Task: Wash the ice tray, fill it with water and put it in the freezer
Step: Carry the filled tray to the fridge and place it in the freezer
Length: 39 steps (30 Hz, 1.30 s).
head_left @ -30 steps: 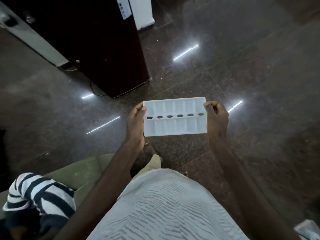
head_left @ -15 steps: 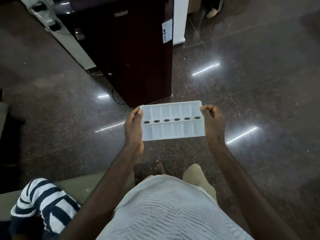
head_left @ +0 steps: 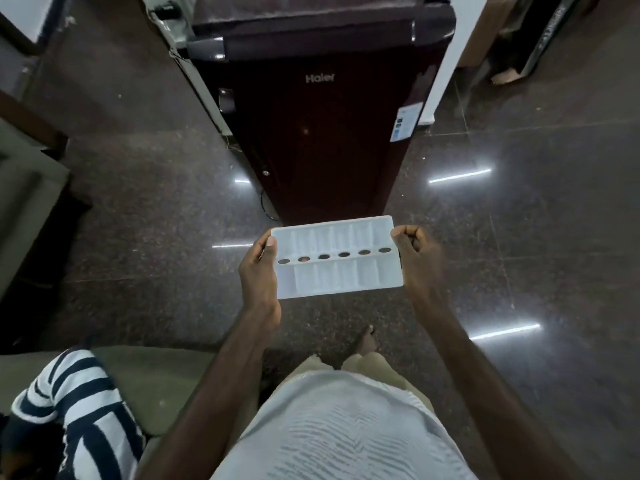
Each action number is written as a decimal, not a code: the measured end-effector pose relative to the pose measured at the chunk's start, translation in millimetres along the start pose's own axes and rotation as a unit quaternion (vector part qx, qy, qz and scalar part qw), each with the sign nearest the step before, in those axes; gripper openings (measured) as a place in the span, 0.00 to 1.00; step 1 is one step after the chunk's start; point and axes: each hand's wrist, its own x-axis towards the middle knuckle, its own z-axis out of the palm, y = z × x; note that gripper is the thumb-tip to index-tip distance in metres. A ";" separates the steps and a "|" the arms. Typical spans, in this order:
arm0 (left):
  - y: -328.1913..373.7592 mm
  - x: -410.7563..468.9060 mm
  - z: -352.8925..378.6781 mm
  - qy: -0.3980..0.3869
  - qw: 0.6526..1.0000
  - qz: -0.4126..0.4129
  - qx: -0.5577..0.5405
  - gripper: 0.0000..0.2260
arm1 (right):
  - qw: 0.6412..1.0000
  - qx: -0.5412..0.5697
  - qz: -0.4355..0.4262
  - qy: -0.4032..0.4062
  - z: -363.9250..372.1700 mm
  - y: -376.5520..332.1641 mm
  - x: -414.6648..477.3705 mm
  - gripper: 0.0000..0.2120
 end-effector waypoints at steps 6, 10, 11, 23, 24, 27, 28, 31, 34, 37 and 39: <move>29.5 37.9 30.7 0.046 0.999 -0.009 -0.023 0.12 | 0.999 -0.024 -0.022 -0.023 17.7 -31.5 53.8 0.04; 55.6 63.1 29.0 0.056 0.998 -0.003 -0.037 0.12 | 0.998 -0.040 -0.040 -0.028 39.9 -54.6 74.3 0.05; 61.0 70.4 25.9 0.053 0.998 0.000 -0.039 0.11 | 0.998 -0.041 -0.044 -0.029 47.4 -59.3 78.0 0.07; 125.5 159.5 -46.1 0.035 0.999 0.020 -0.006 0.10 | 0.980 -0.124 -0.141 -0.058 152.5 -113.8 86.0 0.08; 129.3 165.6 -52.2 0.034 0.999 0.022 -0.005 0.10 | 0.979 -0.127 -0.148 -0.060 159.9 -118.0 85.7 0.09; 137.9 179.0 -67.2 0.032 0.999 0.027 -0.014 0.10 | 0.975 -0.131 -0.169 -0.053 180.6 -129.2 86.9 0.14; 140.3 182.1 -72.0 0.032 0.999 0.027 -0.019 0.09 | 0.974 -0.133 -0.179 -0.051 187.4 -132.7 88.0 0.15; 146.4 191.1 -83.5 0.026 0.999 0.029 -0.032 0.07 | 0.964 -0.148 -0.220 -0.031 205.3 -143.4 94.4 0.17; 151.5 199.6 -91.4 0.026 0.998 0.033 -0.036 0.07 | 0.945 -0.168 -0.282 -0.007 222.1 -156.1 103.3 0.18; 154.7 206.3 -101.4 0.030 0.998 0.037 -0.035 0.07 | 0.906 -0.221 -0.357 0.044 241.6 -172.4 116.2 0.18; 155.9 210.1 -109.1 0.026 0.998 0.038 -0.040 0.07 | 0.876 -0.263 -0.399 0.072 257.4 -186.0 128.4 0.20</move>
